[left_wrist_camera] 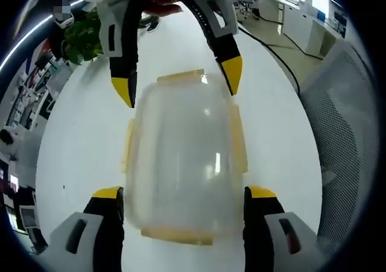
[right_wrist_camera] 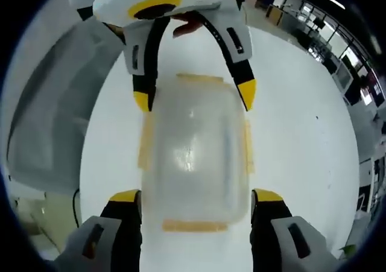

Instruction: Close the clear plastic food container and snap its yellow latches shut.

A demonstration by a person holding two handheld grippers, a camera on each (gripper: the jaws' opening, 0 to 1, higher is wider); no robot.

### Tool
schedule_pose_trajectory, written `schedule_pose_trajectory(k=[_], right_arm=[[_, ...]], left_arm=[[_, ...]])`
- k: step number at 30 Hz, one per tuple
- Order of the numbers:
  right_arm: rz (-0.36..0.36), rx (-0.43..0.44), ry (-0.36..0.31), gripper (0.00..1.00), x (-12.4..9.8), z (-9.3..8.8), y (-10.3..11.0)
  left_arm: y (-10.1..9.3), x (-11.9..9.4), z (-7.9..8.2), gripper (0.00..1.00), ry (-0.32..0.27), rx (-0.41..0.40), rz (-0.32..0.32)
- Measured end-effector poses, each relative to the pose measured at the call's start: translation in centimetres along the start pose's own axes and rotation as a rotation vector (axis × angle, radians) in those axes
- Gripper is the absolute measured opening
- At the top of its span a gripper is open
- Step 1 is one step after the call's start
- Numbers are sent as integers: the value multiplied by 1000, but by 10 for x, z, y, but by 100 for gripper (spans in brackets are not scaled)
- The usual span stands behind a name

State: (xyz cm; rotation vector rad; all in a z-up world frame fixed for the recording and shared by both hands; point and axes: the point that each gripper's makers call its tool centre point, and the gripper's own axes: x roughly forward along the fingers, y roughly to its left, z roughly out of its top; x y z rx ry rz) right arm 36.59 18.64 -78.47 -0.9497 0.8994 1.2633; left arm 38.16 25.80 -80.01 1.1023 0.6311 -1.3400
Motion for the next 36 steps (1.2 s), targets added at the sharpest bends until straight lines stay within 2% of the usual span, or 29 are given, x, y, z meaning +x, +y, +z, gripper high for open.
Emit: schedule_pose_trajectory(k=[5,9,23,36], right_arm=[[-3,7,2,72,0,0,-2],[22,24,5,73,2,1,2],[21,12,8,72,4,6,8],[26,3,-13,72,12,28,11]], left_arm=[[1,0,-2,81,12,23,7],[-3,-1,-2,81,8,33,2],[-10,-5,-8,81,9,12,1],[-16,-15,-27,81,23,1,7]])
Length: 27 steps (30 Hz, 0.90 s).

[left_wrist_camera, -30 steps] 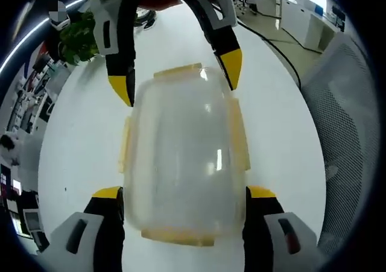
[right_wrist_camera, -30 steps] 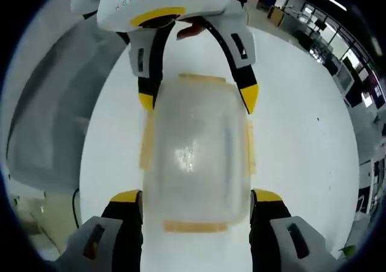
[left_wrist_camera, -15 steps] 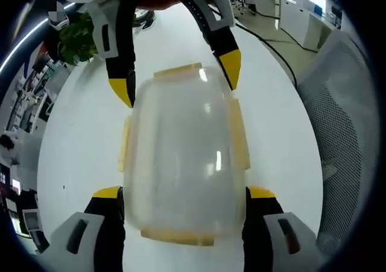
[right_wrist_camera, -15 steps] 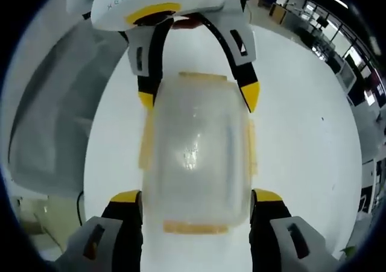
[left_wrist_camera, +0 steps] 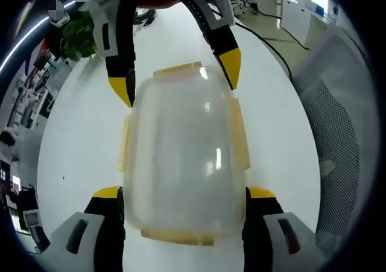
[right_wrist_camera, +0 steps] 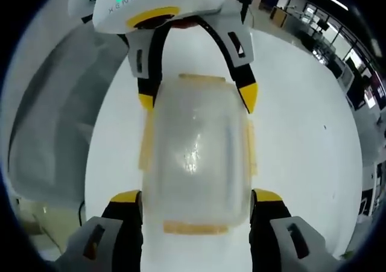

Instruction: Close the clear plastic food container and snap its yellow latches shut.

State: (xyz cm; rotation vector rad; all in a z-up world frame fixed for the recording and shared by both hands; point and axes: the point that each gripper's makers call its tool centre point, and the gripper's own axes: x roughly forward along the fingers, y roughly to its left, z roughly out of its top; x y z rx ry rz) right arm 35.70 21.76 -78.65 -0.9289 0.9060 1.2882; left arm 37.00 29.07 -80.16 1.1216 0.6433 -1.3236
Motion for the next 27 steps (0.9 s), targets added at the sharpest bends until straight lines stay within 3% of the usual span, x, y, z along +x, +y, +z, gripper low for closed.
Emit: schedule_pose_trajectory(k=[27], right_arm=[[-1,-10,-14,72,18,42,0]], left_arm=[[-4,-18,-42,81,12,-14,3]])
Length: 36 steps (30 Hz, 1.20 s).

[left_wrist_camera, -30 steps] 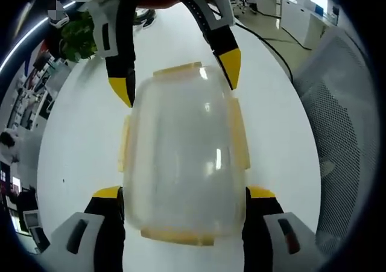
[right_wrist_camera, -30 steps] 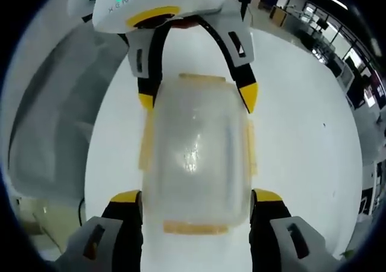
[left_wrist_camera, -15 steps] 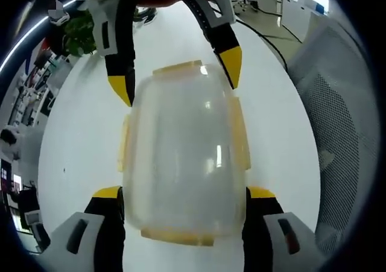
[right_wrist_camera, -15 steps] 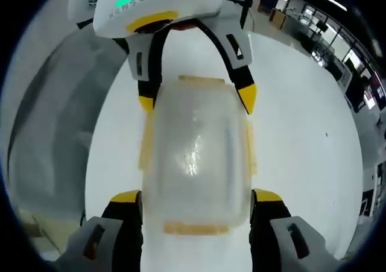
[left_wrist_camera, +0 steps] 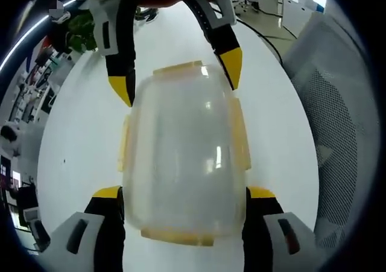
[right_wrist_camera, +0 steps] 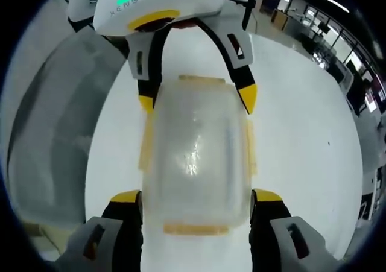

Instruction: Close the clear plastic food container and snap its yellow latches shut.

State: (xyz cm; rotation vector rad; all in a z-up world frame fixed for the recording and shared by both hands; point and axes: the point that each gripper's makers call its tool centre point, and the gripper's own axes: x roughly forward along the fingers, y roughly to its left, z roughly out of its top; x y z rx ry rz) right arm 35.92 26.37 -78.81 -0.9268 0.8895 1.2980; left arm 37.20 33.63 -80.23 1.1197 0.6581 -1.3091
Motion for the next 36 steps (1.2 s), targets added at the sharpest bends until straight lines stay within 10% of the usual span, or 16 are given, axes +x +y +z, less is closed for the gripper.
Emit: schedule_pose_trajectory(k=[36], right_arm=[[11,-35,-1,73,15,33,-4]], left_arm=[[-1,-13,-34,81,8,-40,14]])
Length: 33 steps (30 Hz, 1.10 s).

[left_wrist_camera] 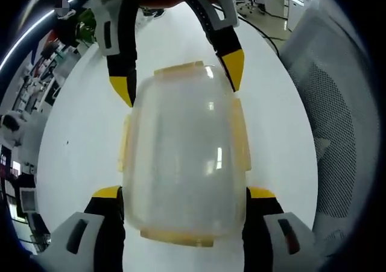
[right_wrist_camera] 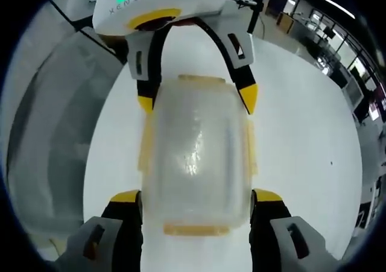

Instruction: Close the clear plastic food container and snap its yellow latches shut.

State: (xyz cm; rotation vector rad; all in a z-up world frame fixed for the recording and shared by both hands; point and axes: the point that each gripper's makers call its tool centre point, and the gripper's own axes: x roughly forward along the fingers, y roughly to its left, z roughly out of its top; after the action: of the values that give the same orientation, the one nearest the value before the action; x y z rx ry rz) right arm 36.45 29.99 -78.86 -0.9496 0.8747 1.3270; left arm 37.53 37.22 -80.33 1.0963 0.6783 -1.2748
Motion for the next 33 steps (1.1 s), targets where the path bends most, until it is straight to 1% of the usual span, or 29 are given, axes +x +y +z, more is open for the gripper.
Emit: schedule_pose_trajectory(k=[6,17,33], right_arm=[[0,-3,2,72,0,-1,-7],[-2,12,-15,73,-1,-2,-20],[1,6,-3,73,1,-5,-41]], left_arm=[[6,2,0,81,2,-5,3],[21,6,-1,81,1,-1,6],[40,12,-2,81,-3,-9,12]])
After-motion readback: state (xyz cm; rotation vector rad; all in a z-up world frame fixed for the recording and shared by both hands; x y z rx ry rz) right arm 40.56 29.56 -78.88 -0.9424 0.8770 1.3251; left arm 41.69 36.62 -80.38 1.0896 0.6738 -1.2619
